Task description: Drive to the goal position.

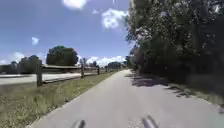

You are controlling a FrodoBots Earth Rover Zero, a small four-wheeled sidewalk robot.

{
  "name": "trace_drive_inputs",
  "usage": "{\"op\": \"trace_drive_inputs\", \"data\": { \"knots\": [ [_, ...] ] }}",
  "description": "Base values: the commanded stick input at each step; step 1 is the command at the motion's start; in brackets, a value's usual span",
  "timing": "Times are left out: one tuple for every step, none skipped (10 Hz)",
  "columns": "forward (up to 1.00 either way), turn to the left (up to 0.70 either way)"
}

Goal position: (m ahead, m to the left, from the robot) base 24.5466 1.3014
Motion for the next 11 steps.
{"op": "trace_drive_inputs", "data": {
  "knots": [
    [0.5, 0.0],
    [0.5, 0.0],
    [0.5, 0.0],
    [0.5, 0.0],
    [0.5, 0.0],
    [0.5, 0.0],
    [0.5, 0.0],
    [0.5, 0.0],
    [0.5, 0.0],
    [0.5, 0.0],
    [0.5, 0.0]
  ]
}}
